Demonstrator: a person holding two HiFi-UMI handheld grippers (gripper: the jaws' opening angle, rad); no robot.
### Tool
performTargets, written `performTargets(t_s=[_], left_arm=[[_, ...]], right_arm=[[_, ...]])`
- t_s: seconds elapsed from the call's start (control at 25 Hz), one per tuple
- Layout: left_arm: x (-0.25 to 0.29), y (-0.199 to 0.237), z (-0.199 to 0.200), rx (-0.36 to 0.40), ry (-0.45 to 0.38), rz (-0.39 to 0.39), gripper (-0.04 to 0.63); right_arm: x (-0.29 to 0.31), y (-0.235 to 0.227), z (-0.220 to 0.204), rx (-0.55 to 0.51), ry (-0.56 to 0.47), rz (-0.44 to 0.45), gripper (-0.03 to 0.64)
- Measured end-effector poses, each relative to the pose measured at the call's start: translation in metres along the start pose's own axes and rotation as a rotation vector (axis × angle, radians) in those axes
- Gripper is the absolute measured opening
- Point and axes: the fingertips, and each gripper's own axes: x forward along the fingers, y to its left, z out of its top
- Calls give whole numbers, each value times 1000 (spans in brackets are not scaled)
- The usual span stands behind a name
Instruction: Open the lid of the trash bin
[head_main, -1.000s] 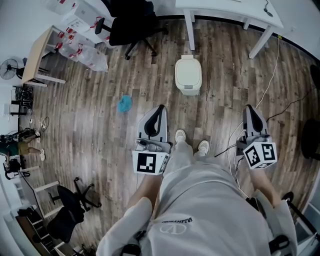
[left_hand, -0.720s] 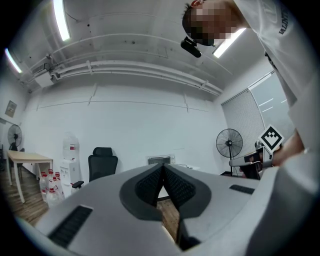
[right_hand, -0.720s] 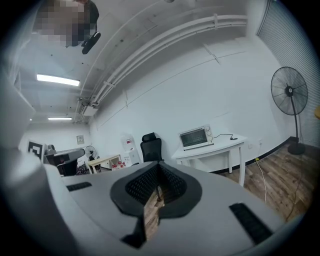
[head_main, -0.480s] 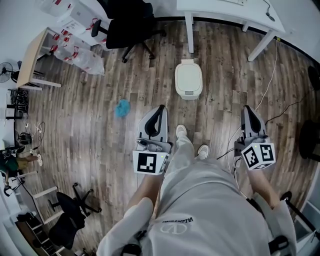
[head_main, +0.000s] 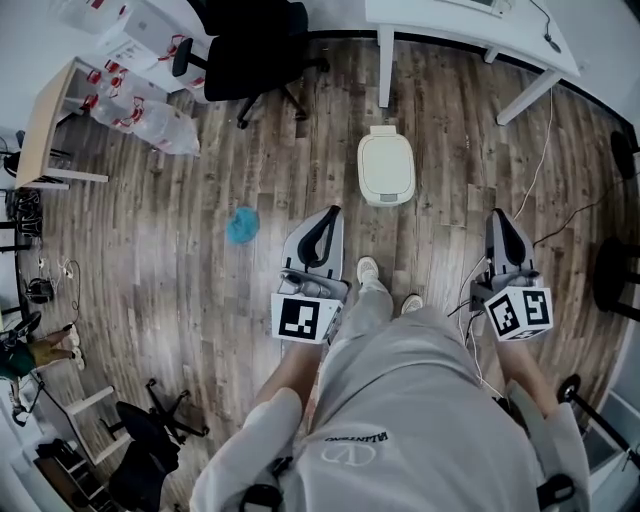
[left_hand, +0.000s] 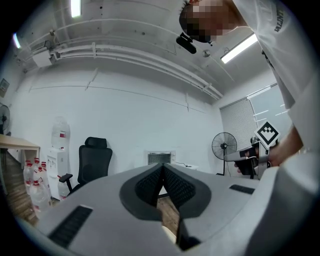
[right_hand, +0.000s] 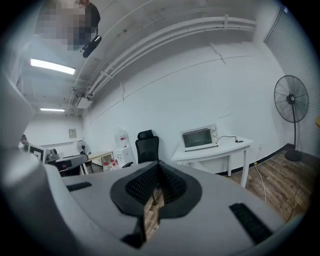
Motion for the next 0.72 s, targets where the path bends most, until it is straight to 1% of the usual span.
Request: performTargets(t_s=[0.2,0.32,0.48,0.72], left_arm=[[14,28,-10,-28,15,-31,-2],[20,37,-14,-34,21,-40,-2],[34,40,-23,-41,37,-53,-2],[63,29,-47,-43,86,-65,-2]], right_arm=[[27,12,-2,2,-11,-30,17],[36,18,-4,-1,4,-32,17],[47,16,-5,-8,19,-30,16],[72,-3,-15,-12,59,-5,15]])
